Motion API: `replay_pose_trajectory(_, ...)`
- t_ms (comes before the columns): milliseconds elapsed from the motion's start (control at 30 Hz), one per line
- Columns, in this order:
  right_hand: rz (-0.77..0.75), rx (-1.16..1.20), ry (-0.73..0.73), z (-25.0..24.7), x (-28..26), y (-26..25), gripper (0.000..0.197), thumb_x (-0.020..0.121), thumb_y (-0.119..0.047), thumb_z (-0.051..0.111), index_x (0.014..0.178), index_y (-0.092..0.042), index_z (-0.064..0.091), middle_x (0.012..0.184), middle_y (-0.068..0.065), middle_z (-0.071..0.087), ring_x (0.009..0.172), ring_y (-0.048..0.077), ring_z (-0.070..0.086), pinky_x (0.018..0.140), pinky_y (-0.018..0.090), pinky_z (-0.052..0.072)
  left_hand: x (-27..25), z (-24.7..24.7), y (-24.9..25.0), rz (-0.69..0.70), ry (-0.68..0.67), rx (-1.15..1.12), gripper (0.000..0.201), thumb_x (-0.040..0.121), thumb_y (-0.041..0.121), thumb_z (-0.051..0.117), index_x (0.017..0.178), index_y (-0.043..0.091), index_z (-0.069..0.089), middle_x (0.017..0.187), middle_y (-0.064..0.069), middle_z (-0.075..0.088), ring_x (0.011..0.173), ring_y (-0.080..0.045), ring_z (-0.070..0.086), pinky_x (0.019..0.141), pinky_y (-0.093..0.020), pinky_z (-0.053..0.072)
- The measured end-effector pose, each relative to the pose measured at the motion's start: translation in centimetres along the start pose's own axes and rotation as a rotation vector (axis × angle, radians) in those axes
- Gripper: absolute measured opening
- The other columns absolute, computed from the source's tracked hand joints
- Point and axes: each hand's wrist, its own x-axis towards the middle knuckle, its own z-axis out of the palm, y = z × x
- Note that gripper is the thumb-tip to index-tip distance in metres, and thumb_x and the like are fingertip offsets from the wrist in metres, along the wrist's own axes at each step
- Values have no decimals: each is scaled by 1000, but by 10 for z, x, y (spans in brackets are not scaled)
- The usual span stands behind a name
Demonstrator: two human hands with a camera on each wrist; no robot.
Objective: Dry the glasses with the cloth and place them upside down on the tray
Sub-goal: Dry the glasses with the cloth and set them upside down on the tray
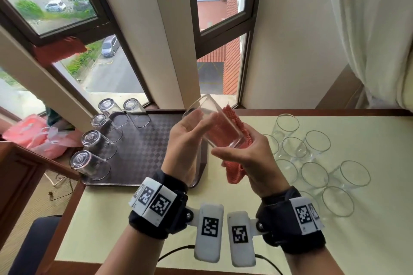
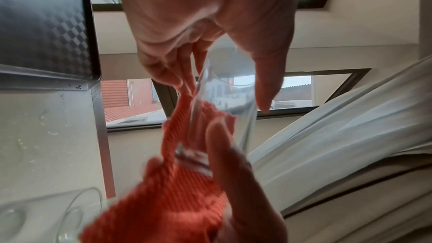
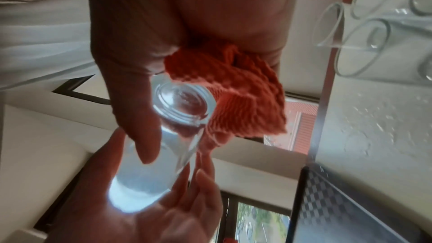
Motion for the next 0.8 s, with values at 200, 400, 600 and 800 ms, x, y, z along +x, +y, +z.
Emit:
replay_pose_trajectory(200,-3,-85,-77,-31,5,-13,74,48,10,82,117,-11,64,101,0,76,100,17,72,80,22,55,7,-27,1,-96,-44,55,104,33,33,102,124,21,55,104,-8,75,97,-23,73,81,-31,58)
replay_pose_trajectory(400,53,-79,-41,-37,7,-20,79,42,15,61,115,-14,64,94,0,74,90,18,72,67,24,56,5,-28,12,-203,-200,304,72,52,3,94,115,25,65,114,-13,72,97,-33,73,77,-34,61)
replay_pose_trajectory(600,-39,-134,125,-15,-2,-11,77,80,25,47,120,-39,58,100,0,68,89,20,67,79,49,60,2,-19,7,-8,26,319,75,47,23,95,116,19,66,104,-9,75,92,-23,75,77,-35,62)
replay_pose_trajectory(800,-37,-129,143,-16,-6,-4,76,86,24,39,136,-30,53,104,6,66,83,23,57,64,33,54,1,-18,10,-5,-9,396,67,50,21,89,113,21,66,105,-9,74,86,-20,76,73,-30,61)
